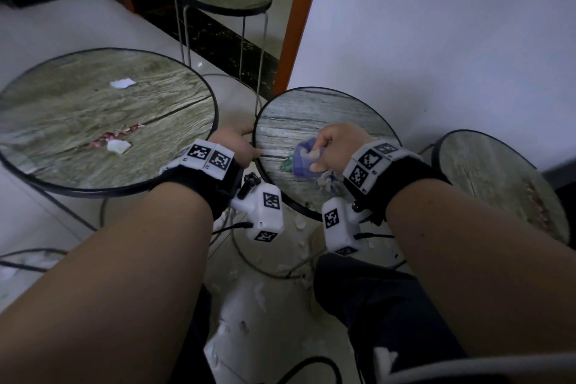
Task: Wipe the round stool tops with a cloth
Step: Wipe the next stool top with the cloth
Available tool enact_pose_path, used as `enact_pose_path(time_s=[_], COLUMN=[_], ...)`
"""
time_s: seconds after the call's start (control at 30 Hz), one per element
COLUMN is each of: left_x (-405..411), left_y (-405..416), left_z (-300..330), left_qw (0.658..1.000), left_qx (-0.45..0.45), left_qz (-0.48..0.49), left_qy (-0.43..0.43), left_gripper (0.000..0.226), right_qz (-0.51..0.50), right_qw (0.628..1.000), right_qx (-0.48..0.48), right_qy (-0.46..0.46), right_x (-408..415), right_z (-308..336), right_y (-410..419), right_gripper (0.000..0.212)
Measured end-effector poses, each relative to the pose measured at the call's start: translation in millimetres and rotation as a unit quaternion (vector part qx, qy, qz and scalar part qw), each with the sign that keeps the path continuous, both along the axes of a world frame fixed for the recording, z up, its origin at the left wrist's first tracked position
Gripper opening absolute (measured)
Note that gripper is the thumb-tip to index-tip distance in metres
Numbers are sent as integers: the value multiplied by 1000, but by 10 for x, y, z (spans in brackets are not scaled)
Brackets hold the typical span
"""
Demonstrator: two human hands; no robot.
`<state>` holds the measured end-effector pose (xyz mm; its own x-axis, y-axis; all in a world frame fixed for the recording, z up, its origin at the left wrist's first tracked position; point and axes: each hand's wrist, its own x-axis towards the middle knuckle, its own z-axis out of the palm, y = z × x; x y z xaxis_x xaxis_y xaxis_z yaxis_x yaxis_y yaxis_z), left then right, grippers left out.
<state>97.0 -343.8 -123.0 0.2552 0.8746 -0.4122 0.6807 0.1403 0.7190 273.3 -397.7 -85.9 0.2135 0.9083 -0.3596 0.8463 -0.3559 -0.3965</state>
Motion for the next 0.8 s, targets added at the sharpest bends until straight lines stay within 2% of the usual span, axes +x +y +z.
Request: enact_pose_path(time_s=[0.23,0.47,0.63,0.8], left_x=[1,-13,-37,-43], left_y=[39,74,100,134], left_z=[22,48,-97,-114], left_qw=[1000,1000,998,999], left_qx=[11,-17,-16,0], left_qz=[-24,-25,27,14], left_qy=[13,-5,-55,-37], left_gripper=[63,64,53,52], right_qz=[13,17,-1,8], right_qw=[1000,999,1000,999], right_qx=[-5,-18,-15,-27], right_qy=[-19,-34,-12,-25], right_x=[8,-35,-26,-27], right_z=[-18,-9,-35,-39], right_y=[117,249,360,439], right_gripper=[32,32,29,26])
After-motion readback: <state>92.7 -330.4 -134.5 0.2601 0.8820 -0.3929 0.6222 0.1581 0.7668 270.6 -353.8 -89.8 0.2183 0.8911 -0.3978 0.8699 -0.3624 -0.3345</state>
